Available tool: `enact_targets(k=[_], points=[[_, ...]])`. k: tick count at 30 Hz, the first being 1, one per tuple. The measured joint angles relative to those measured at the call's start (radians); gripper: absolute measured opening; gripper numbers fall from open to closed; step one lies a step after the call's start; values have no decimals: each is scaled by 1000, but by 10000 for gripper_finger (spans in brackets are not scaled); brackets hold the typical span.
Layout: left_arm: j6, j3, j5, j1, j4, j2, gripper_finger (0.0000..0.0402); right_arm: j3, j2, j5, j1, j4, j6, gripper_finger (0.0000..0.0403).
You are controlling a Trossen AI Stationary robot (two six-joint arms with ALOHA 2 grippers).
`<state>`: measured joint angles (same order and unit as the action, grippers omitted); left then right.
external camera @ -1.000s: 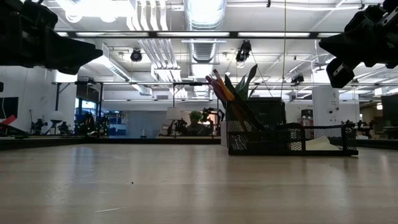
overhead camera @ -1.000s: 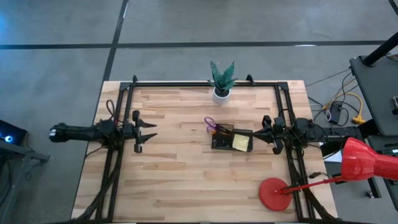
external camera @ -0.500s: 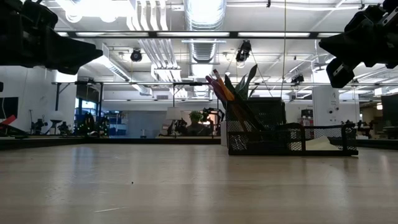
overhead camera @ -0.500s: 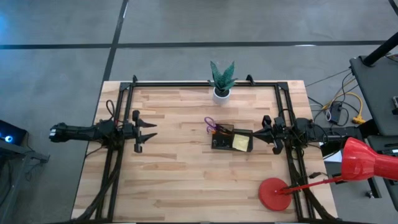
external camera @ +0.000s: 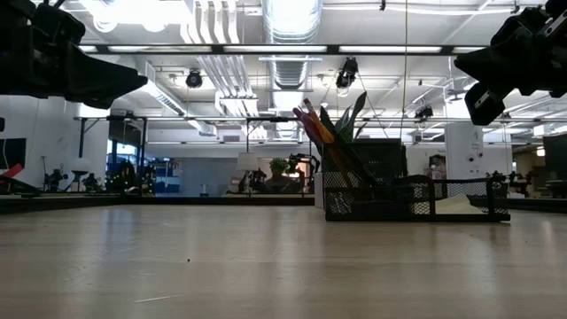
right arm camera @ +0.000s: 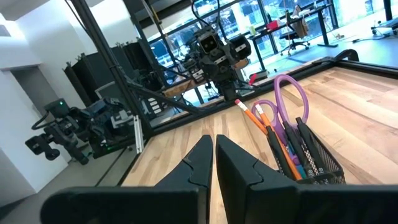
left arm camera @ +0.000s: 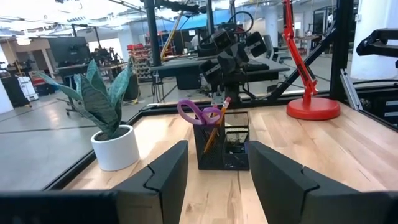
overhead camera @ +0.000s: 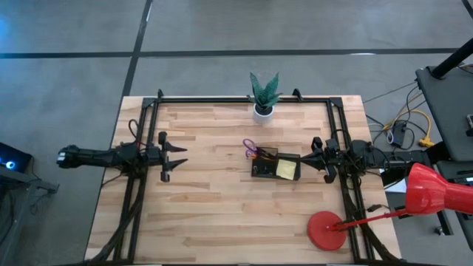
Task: Pick and place office supplies into organizer
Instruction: Return to Home Position
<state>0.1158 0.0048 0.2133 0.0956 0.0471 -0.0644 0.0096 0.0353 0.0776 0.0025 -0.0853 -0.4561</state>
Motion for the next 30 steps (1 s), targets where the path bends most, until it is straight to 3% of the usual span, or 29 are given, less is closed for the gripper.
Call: enact_targets(k=[30], points=[[0, 0, -1, 0, -1, -17, 155, 0, 0, 0, 0, 0, 0, 13]])
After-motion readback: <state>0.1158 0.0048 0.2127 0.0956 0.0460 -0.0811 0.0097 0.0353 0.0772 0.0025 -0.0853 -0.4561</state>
